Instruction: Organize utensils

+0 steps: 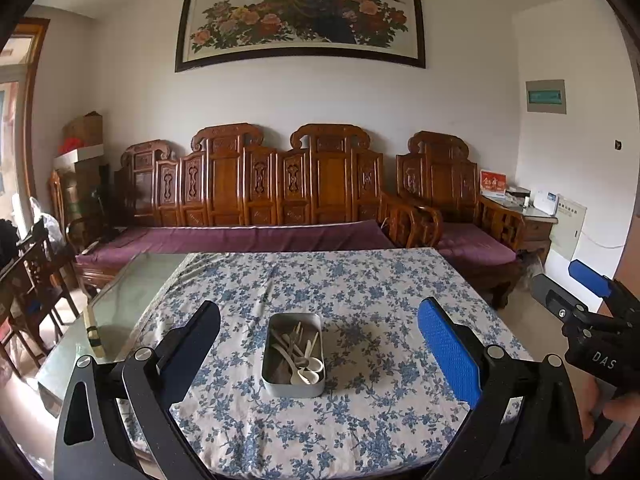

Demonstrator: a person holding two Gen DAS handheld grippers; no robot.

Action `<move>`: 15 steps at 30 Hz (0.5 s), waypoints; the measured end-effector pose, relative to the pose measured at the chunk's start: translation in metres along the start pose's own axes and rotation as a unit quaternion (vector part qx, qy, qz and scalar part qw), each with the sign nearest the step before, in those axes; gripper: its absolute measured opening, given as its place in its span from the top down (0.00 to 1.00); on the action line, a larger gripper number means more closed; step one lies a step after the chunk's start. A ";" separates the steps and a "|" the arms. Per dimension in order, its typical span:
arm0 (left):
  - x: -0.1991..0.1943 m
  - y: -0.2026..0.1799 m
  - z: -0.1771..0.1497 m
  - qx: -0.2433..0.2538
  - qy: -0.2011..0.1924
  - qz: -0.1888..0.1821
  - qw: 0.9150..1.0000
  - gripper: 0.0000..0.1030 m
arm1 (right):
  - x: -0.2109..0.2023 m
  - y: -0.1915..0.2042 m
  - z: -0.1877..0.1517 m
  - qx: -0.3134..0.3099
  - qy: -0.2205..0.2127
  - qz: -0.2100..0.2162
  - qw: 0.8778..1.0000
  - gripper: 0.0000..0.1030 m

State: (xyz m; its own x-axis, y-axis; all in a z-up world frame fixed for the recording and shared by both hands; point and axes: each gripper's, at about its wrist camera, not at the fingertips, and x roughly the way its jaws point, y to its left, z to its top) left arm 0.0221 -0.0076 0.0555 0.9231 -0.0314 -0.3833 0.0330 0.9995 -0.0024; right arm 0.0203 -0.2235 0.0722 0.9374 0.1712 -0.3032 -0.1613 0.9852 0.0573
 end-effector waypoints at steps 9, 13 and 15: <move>0.000 0.000 0.000 0.001 0.001 0.000 1.000 0.07 | 0.000 0.000 0.000 0.001 0.000 0.000 1.000 0.02; 0.000 -0.001 0.000 0.001 0.001 0.000 1.000 0.07 | 0.000 0.000 0.000 0.000 0.000 0.000 1.000 0.02; 0.000 0.000 0.000 0.000 0.002 0.000 1.000 0.07 | 0.000 0.000 0.000 0.001 0.000 0.001 1.000 0.02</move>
State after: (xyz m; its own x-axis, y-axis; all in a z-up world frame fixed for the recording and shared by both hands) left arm 0.0218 -0.0079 0.0554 0.9215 -0.0314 -0.3872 0.0332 0.9994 -0.0020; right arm 0.0203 -0.2232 0.0725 0.9369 0.1723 -0.3041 -0.1620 0.9850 0.0589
